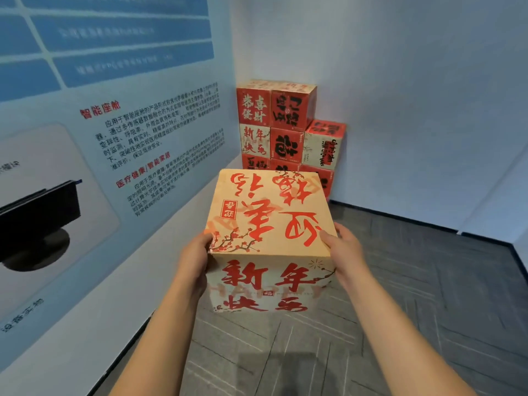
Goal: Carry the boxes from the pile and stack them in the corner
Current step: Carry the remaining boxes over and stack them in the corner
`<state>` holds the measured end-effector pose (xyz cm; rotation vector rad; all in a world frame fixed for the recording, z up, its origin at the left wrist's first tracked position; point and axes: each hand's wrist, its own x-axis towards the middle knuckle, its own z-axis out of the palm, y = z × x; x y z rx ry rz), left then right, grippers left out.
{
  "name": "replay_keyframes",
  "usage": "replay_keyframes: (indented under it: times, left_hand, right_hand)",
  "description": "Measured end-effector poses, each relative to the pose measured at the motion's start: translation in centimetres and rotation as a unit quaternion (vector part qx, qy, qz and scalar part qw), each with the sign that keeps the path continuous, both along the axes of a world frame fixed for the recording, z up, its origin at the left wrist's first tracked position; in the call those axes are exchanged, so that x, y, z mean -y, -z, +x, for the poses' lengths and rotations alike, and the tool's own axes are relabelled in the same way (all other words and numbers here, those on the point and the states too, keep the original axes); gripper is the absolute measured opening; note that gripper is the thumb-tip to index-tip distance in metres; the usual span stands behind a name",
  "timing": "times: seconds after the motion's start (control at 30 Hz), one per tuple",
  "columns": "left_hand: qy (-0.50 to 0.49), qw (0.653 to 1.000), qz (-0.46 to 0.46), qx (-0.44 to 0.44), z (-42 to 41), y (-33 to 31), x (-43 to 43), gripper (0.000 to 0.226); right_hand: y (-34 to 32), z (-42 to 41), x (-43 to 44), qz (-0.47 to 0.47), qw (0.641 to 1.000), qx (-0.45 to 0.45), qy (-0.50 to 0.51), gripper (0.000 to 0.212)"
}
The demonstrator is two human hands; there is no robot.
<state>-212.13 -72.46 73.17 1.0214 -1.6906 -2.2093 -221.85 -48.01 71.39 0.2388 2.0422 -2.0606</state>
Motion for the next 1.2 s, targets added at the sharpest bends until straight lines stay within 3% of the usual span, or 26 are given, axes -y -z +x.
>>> replay_keyframes:
  times: [0.17, 0.5, 0.8, 1.07, 1.2]
  left_hand:
    - [-0.006, 1.0, 0.015, -0.01, -11.4, 1.2, 5.5, 0.029]
    - [0.072, 0.996, 0.038, -0.019, -36.9, 1.2, 15.7, 0.025]
    - [0.151, 0.987, 0.051, 0.009, -56.3, 3.0, 14.2, 0.029]
    - [0.171, 0.985, 0.024, 0.019, -76.3, 3.6, 9.0, 0.026]
    - [0.184, 0.983, 0.007, 0.005, -85.3, 1.3, 6.4, 0.022]
  right_hand:
    - [-0.7, -10.6, 5.3, 0.004, 1.0, -0.021, -0.005, 0.042]
    - [0.3, -32.3, 13.7, 0.003, 0.994, 0.001, 0.105, 0.046]
    - [2.5, -48.1, 11.7, -0.001, 0.983, 0.012, 0.181, 0.038]
    - [4.0, -67.3, 6.4, -0.027, 0.982, 0.034, 0.184, 0.033]
    - [1.7, -77.0, 3.5, 0.015, 0.986, 0.019, 0.162, 0.032]
